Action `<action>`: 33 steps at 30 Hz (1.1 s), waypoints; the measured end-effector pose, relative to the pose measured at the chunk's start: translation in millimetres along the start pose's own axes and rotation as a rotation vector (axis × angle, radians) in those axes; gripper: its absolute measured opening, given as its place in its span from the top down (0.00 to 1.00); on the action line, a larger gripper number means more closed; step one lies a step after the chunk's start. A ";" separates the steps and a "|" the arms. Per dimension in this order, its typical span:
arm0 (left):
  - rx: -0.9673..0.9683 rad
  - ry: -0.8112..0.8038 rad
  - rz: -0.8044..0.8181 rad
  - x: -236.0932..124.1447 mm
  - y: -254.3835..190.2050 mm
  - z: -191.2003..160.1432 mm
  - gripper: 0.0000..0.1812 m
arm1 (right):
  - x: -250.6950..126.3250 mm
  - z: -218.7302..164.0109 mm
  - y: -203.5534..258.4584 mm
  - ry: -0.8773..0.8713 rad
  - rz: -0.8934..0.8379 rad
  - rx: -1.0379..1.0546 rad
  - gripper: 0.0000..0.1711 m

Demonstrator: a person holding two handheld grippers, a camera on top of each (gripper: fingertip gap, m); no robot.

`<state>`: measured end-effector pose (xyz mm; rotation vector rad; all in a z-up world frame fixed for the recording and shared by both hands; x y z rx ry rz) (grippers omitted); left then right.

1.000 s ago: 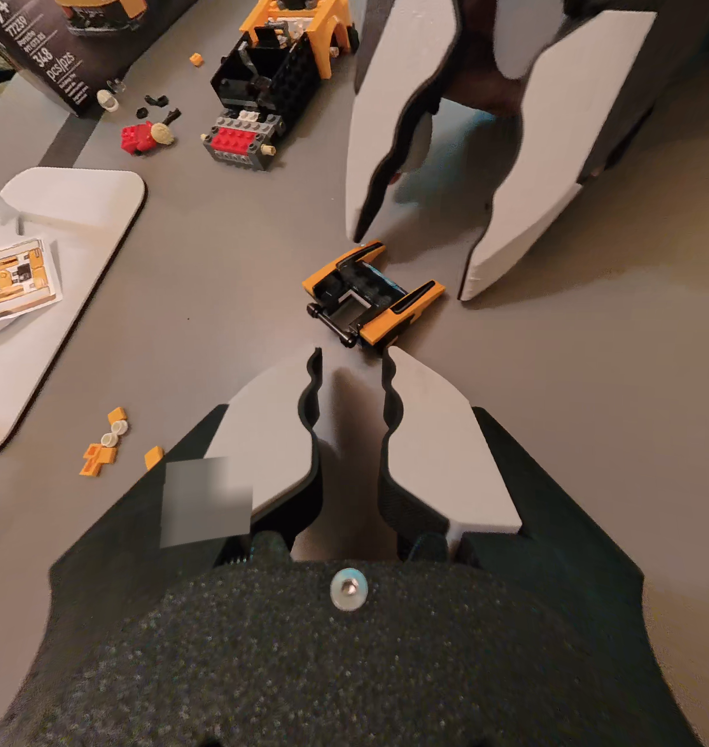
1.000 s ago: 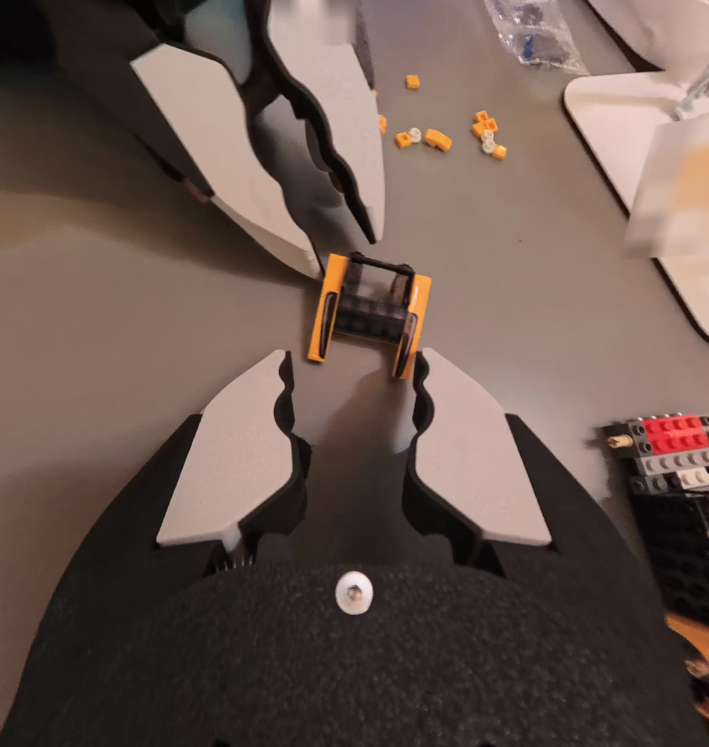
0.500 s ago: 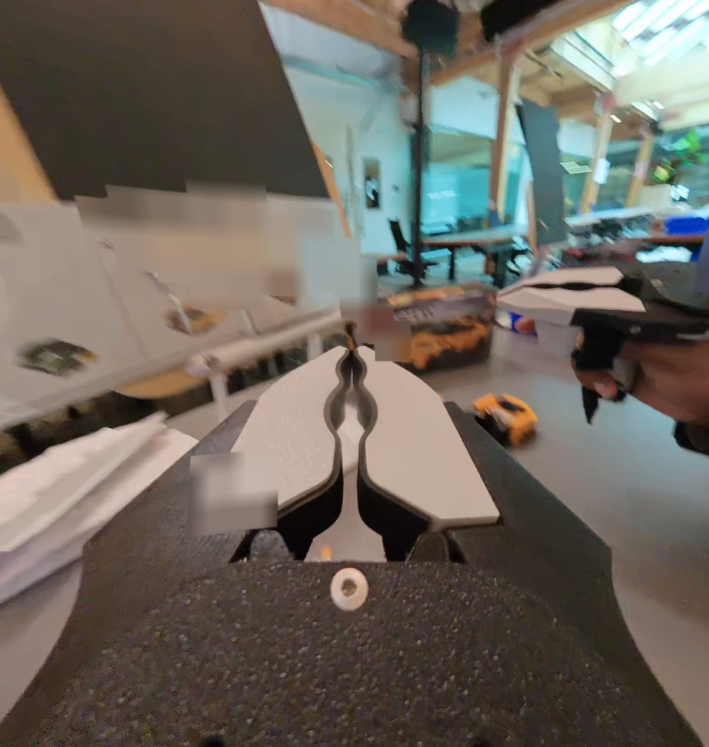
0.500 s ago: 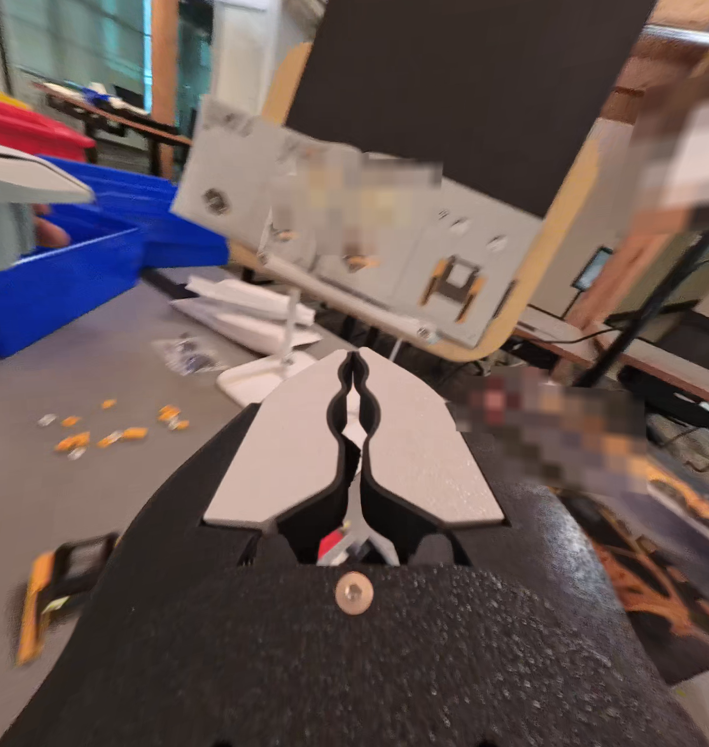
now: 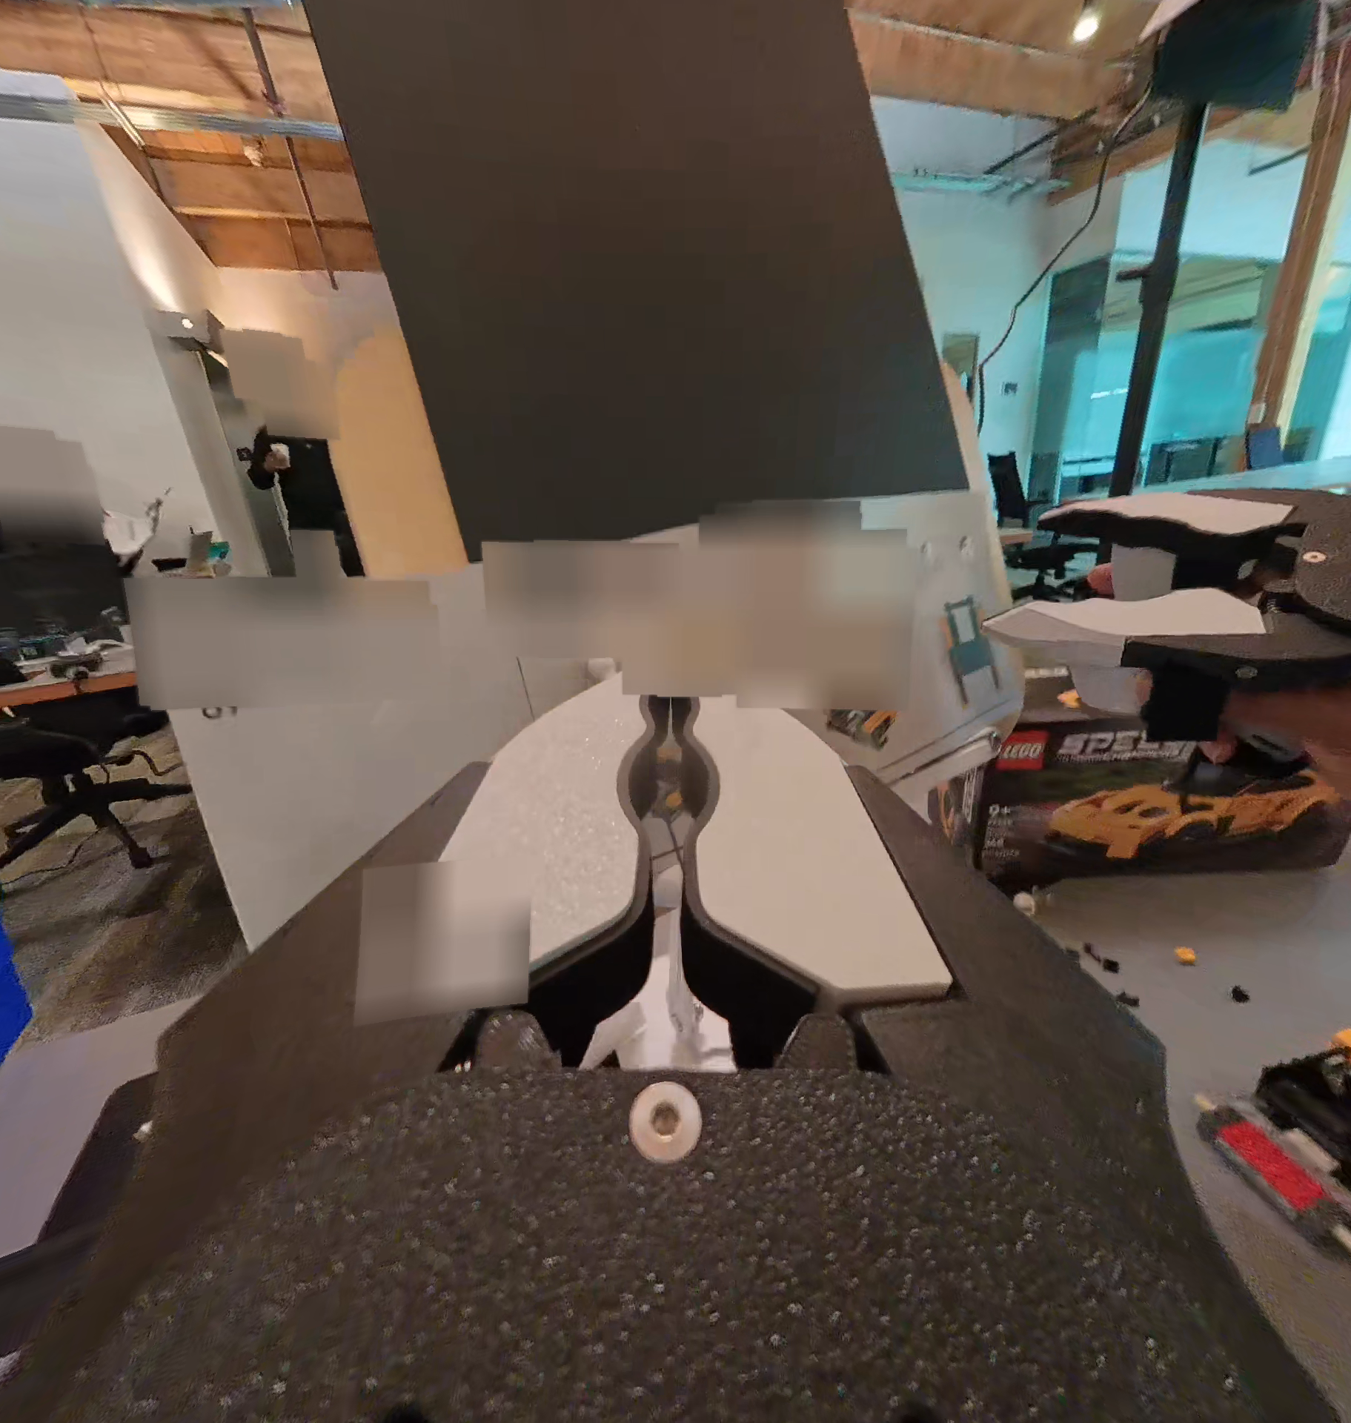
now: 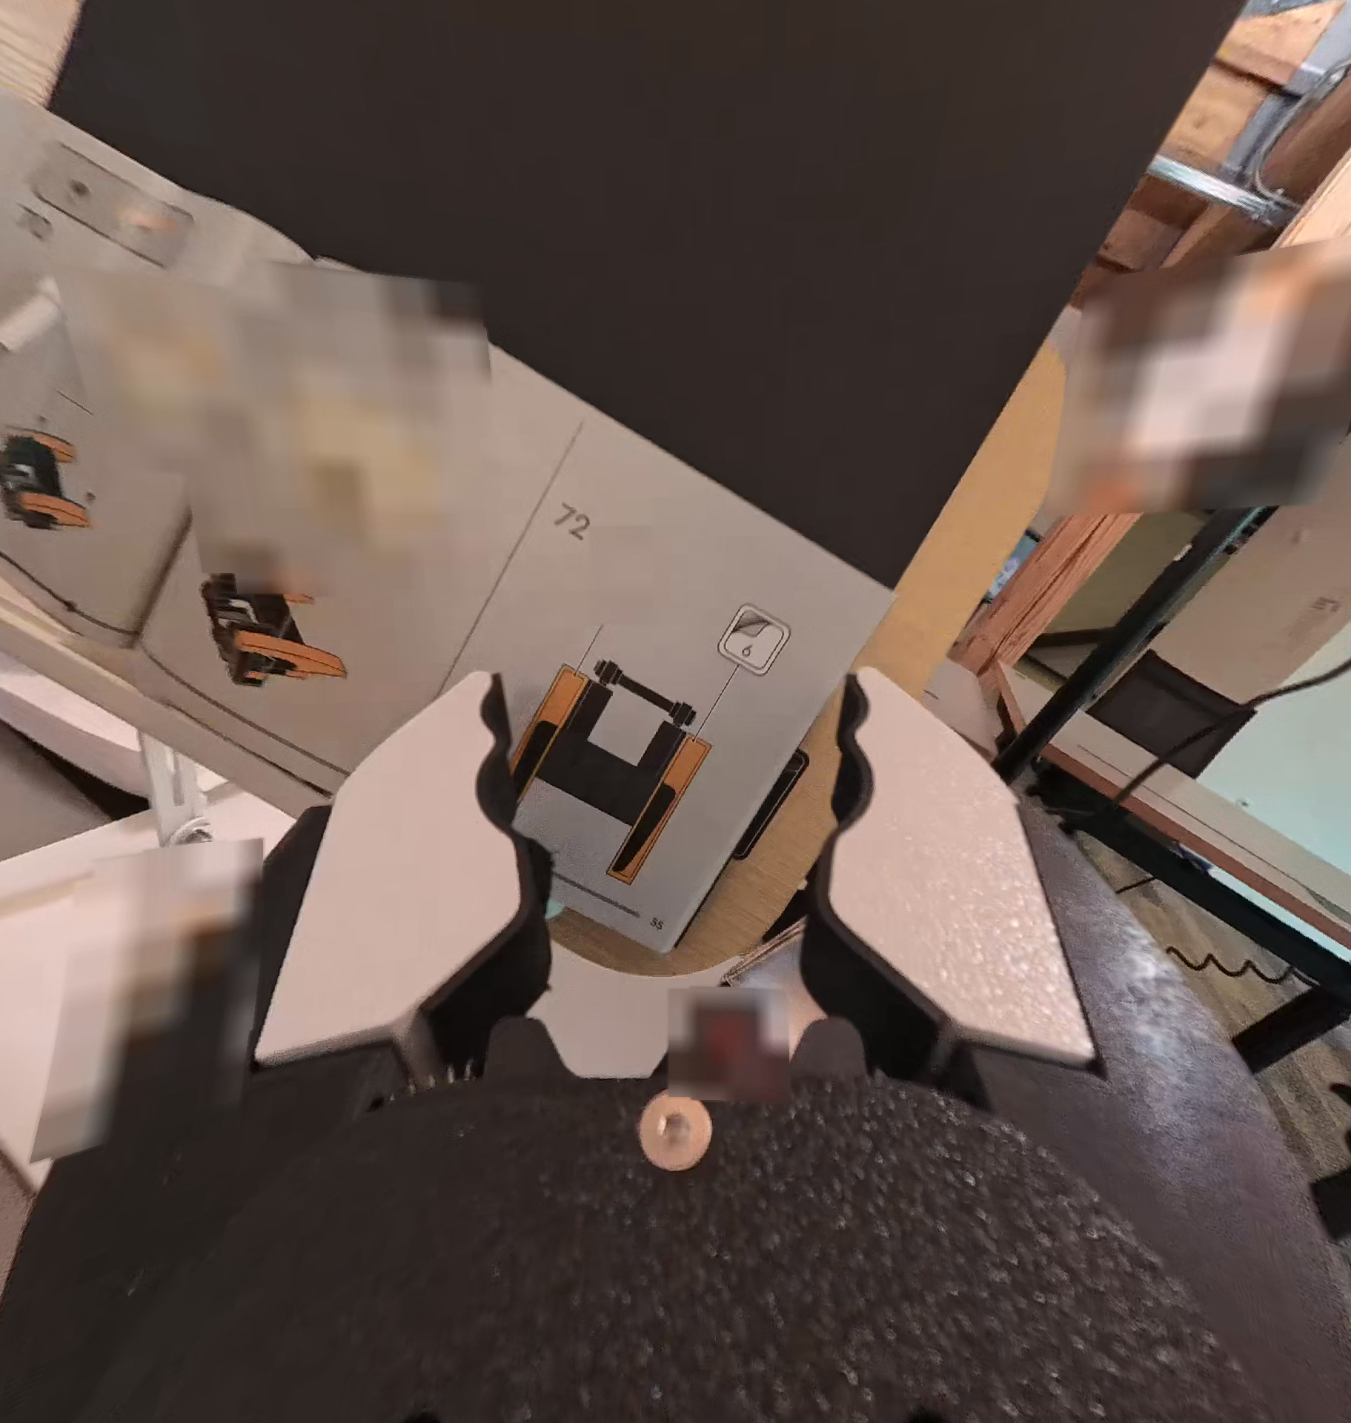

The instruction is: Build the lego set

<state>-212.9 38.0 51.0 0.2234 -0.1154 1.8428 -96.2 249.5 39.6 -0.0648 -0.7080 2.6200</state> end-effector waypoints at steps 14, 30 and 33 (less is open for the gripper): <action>0.060 0.167 -0.057 26.2 0.0 -52.9 0.99 | 28.7 -2.9 -13.7 -0.034 -0.030 -0.119 0.52; 0.032 0.158 -0.075 18.7 0.3 -47.5 1.00 | 33.5 -2.9 -1.0 0.033 0.071 -0.137 0.64; 0.030 0.156 -0.077 17.9 0.4 -46.2 1.00 | 30.5 -6.4 -5.0 0.045 0.067 -0.096 0.74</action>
Point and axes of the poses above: each gripper's, where its closed fingertips meet, x out along the fingers, z out of its top, y = z × x across the jaws, the point moved 2 cm from there along -x, back along the fingers, and after that the axes turned 3 degrees about -x, right-handed, at the moved point
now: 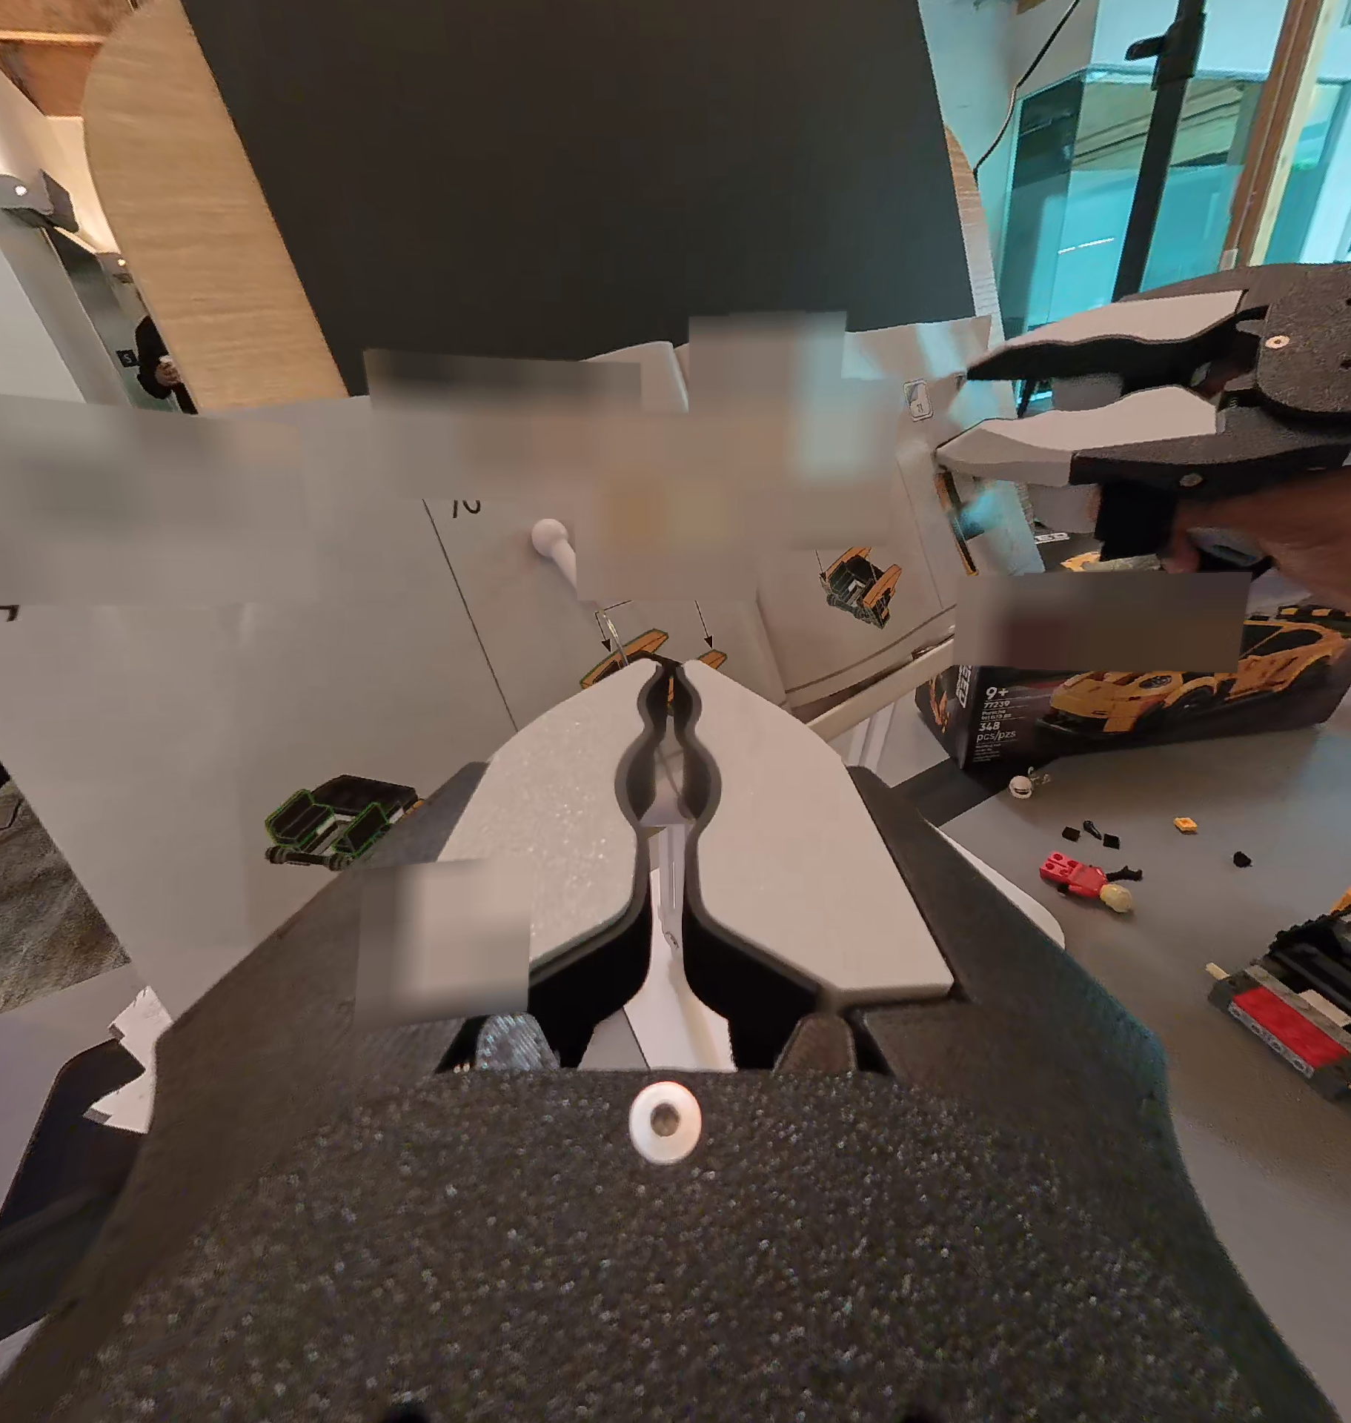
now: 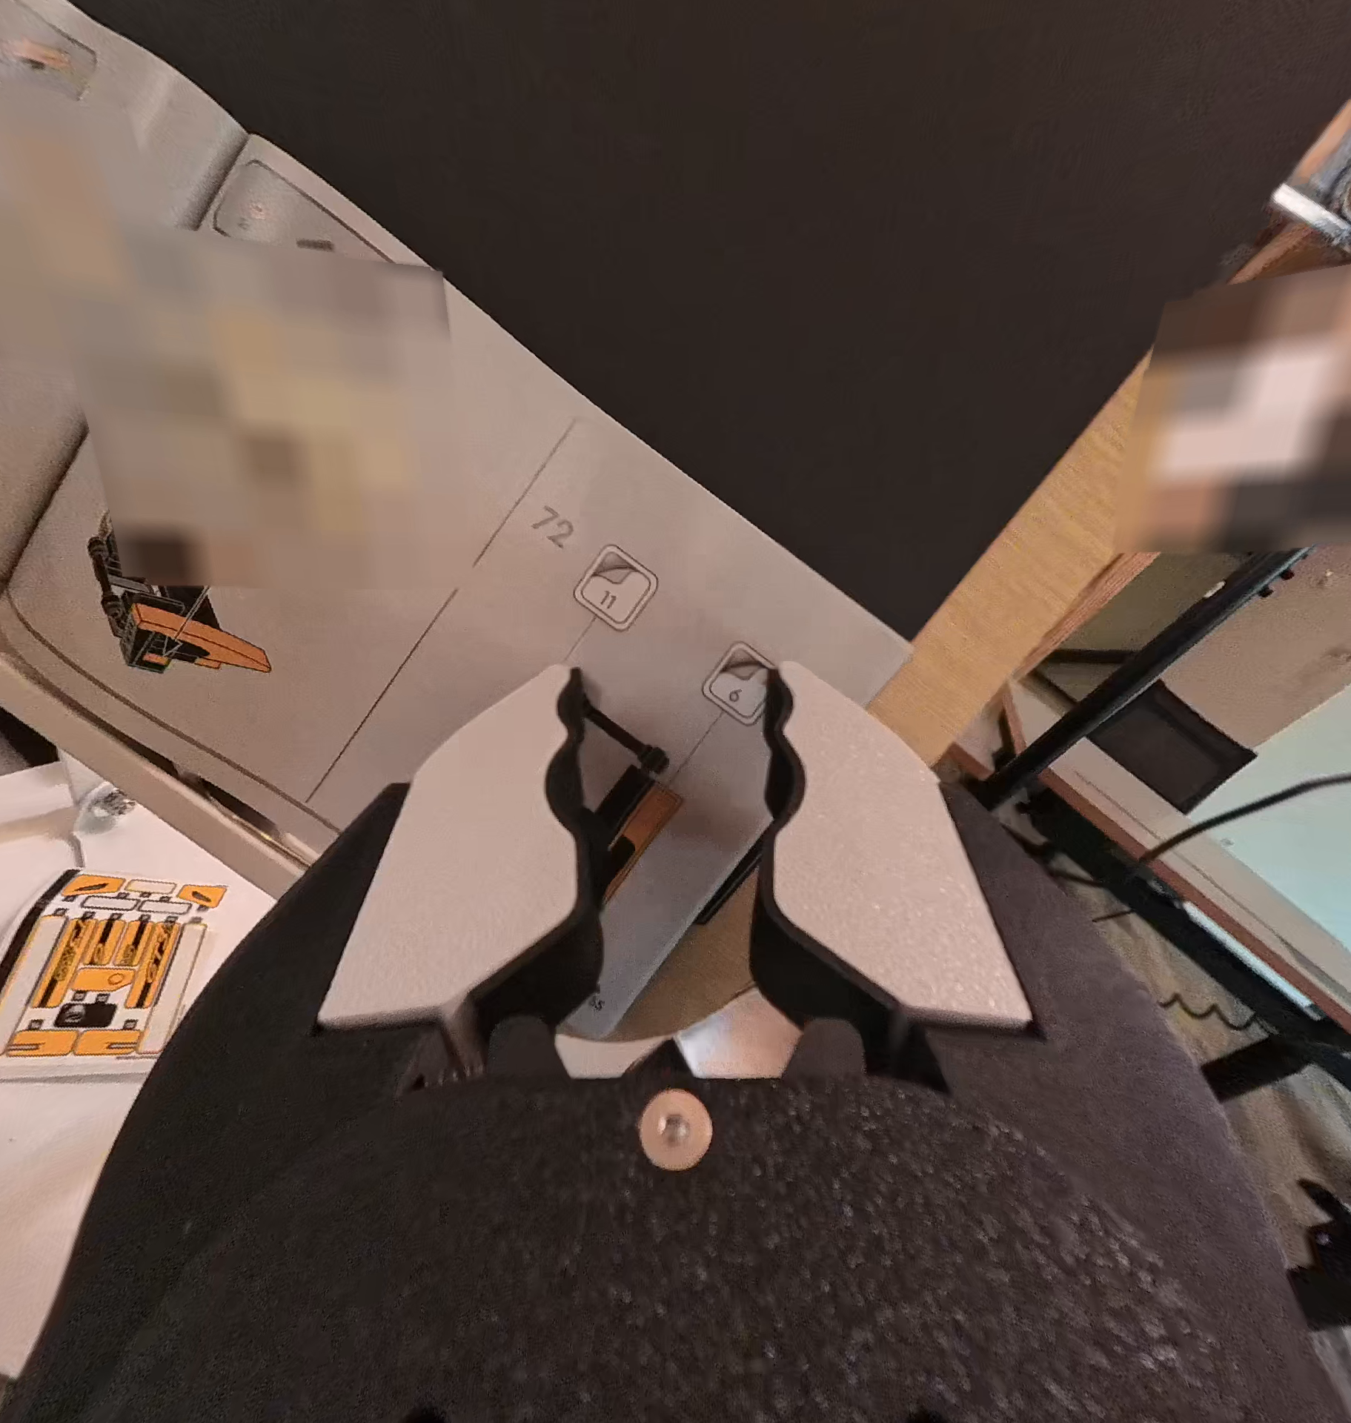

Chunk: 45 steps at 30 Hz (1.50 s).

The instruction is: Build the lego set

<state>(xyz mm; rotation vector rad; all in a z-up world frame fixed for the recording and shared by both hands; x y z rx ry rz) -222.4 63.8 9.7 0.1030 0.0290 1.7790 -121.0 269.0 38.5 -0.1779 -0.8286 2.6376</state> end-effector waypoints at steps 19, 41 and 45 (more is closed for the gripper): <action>-0.013 0.010 -0.033 -0.3 -4.1 -2.3 1.00 | 1.6 0.2 -5.8 -0.020 -0.017 -0.002 0.78; -0.012 0.013 -0.031 -0.8 -2.6 -4.0 1.00 | -4.7 9.5 -25.1 -0.050 -0.089 -0.002 0.69; -0.013 0.013 -0.030 -0.8 -2.1 -4.2 1.00 | -5.4 10.9 -25.6 -0.054 -0.085 -0.007 0.74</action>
Point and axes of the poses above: each gripper's, where its closed fingertips meet, x out along the fingers, z out of its top, y = z × x across the jaws, the point moved 2 cm from there along -x, back along the fingers, and after that the axes turned 3 degrees about -x, right-handed, at the moved point
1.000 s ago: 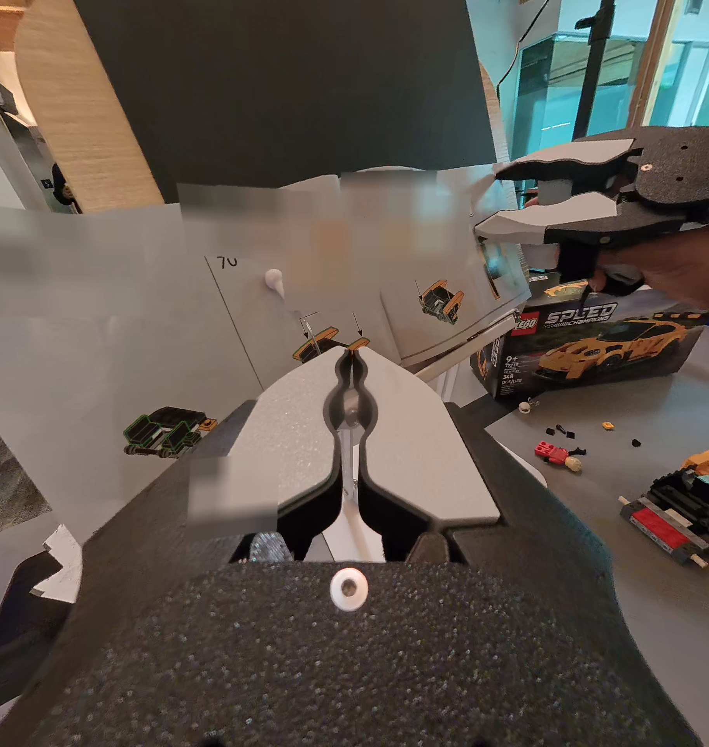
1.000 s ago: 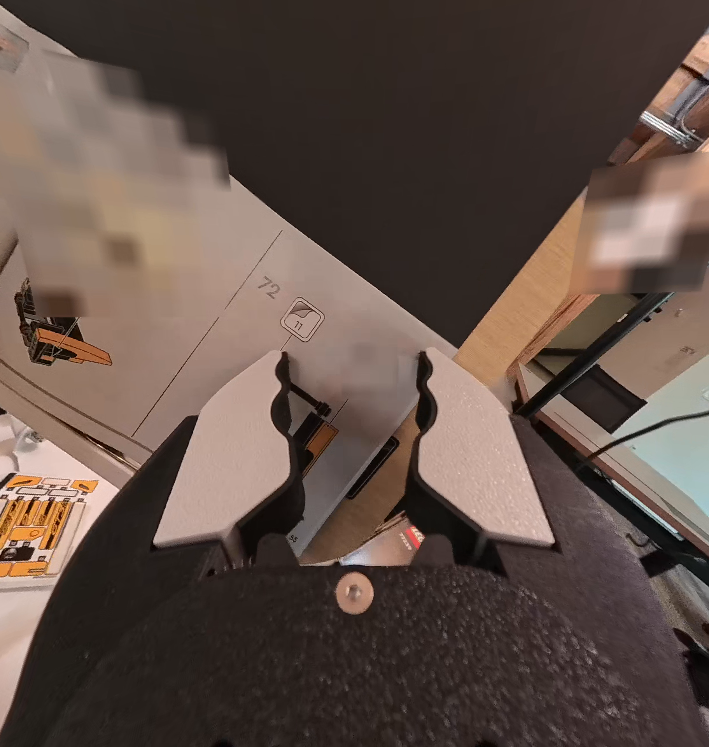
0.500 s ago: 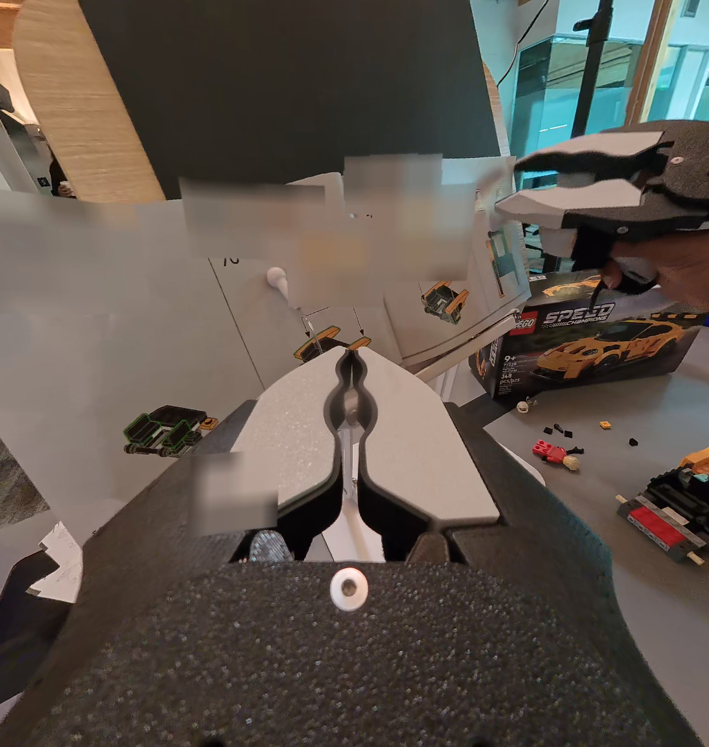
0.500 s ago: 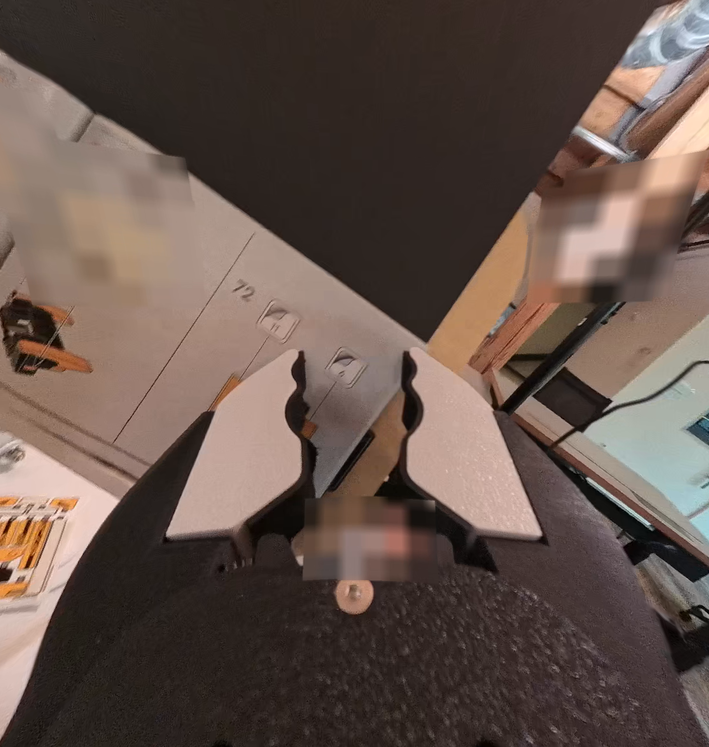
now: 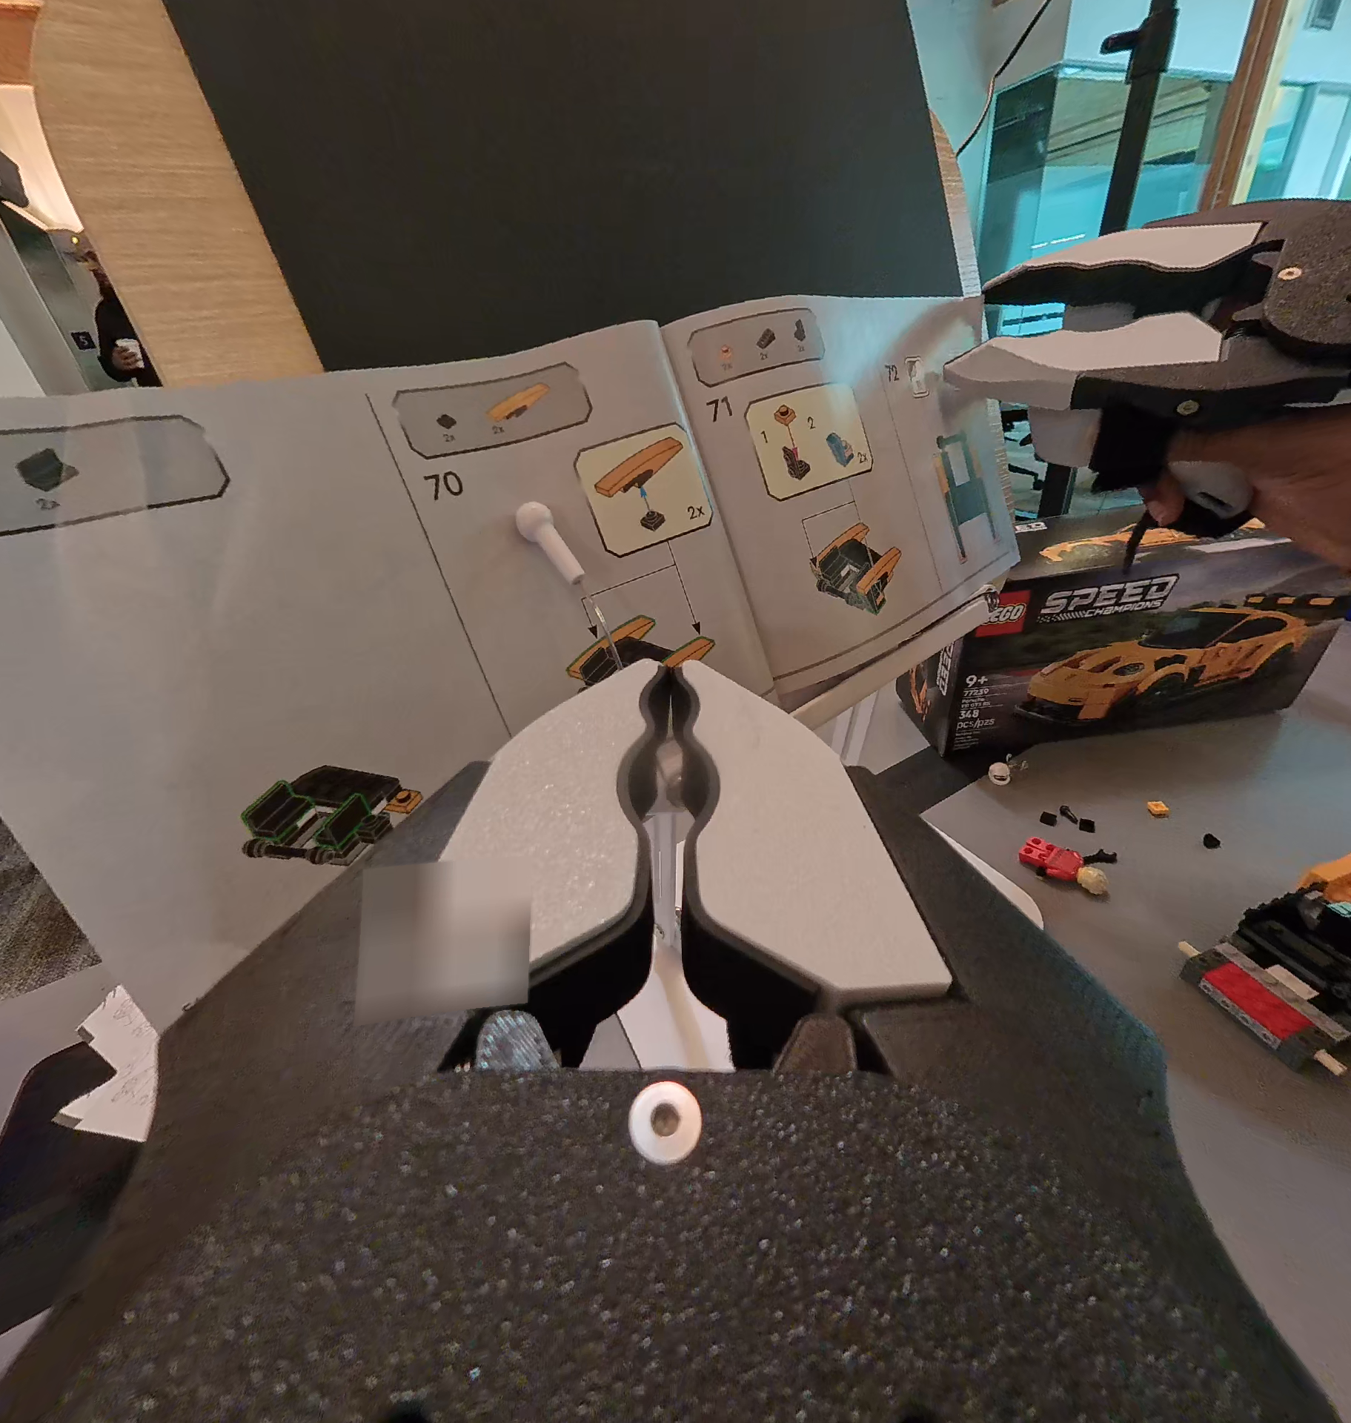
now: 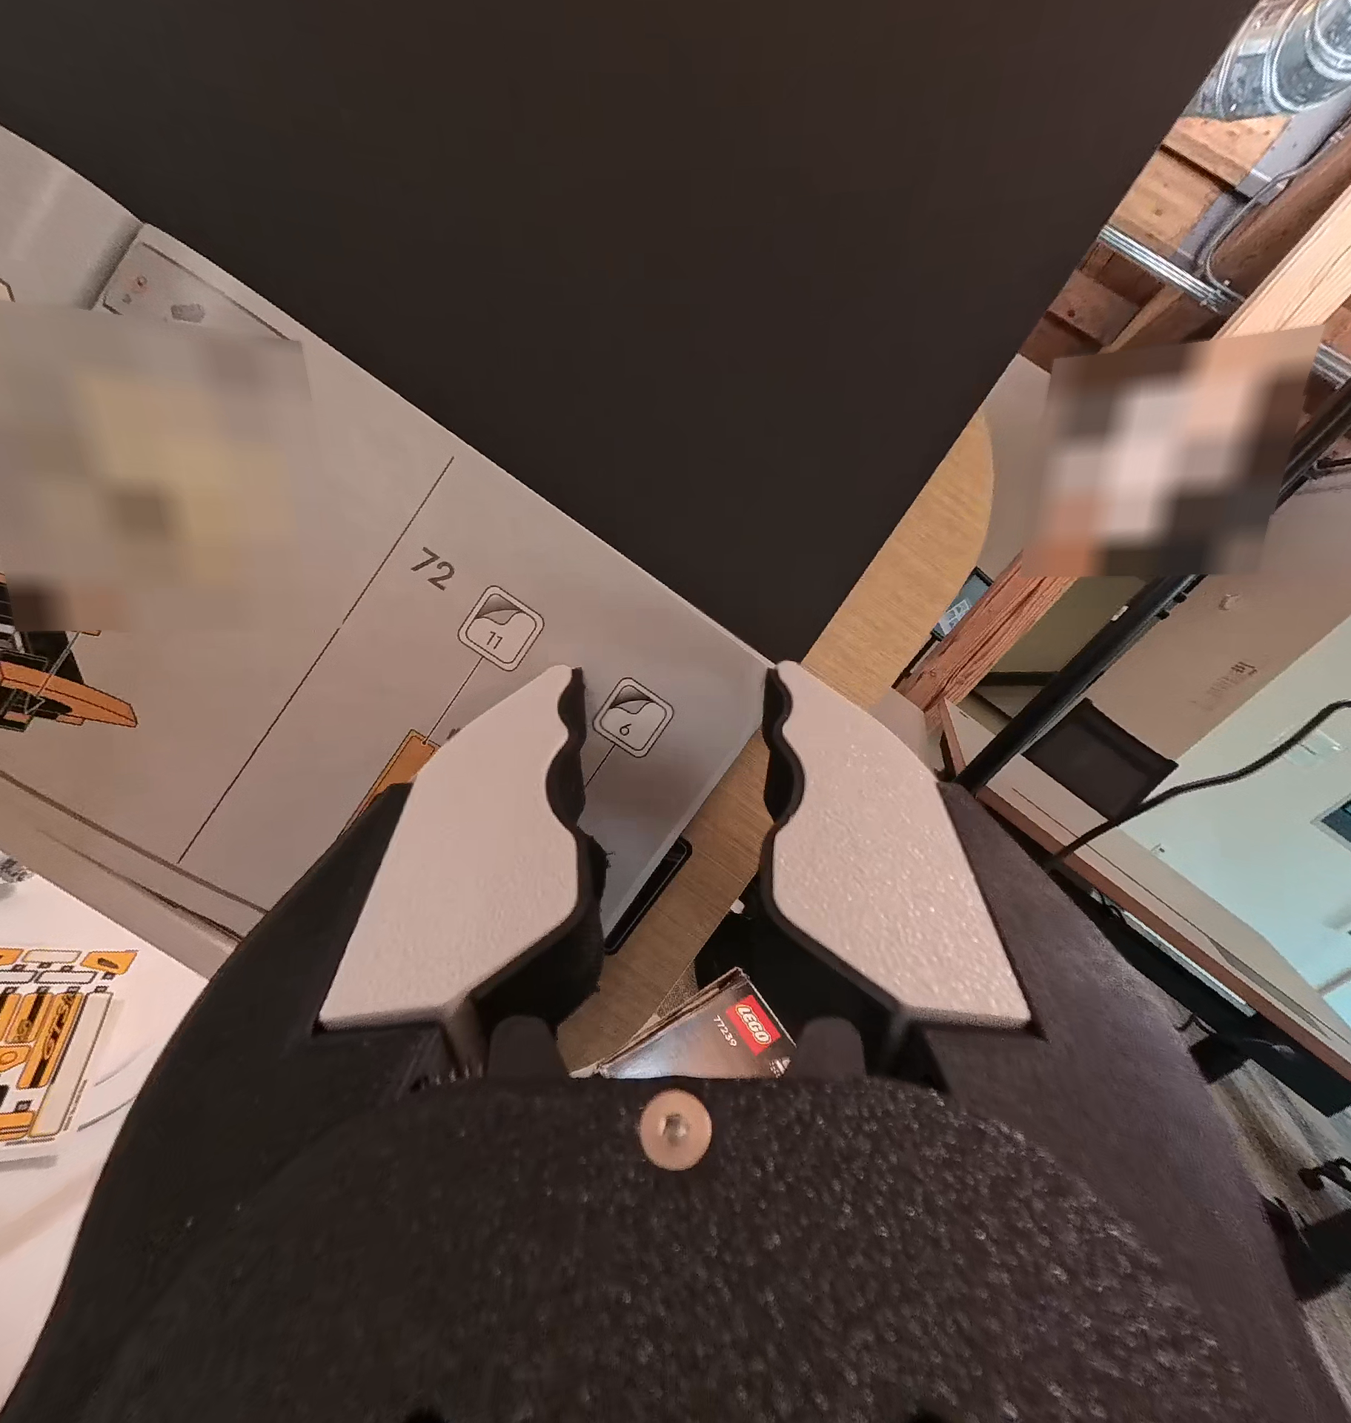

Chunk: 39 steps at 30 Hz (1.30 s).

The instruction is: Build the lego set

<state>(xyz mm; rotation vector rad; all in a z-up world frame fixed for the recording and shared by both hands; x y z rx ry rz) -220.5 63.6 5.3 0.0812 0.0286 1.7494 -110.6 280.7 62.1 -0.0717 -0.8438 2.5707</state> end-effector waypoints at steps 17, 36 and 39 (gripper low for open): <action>-0.002 0.007 -0.003 1.2 -0.2 -2.2 1.00 | 0.9 -5.8 -22.0 -0.001 0.015 0.114 0.97; -0.003 -0.007 0.002 -2.2 2.3 2.8 0.99 | -22.8 12.5 -4.6 -0.067 0.072 0.018 1.00; 0.013 -0.015 -0.008 -3.1 -2.1 6.7 0.97 | -37.3 24.1 7.0 -0.088 0.153 0.030 1.00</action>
Point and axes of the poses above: each gripper's, where its closed fingertips meet, x out along the fingers, z out of its top, y = z × x across the jaws, the point moved 2 cm from there along -x, back along the fingers, and after that the axes turned 3 degrees about -x, right-handed, at the moved point
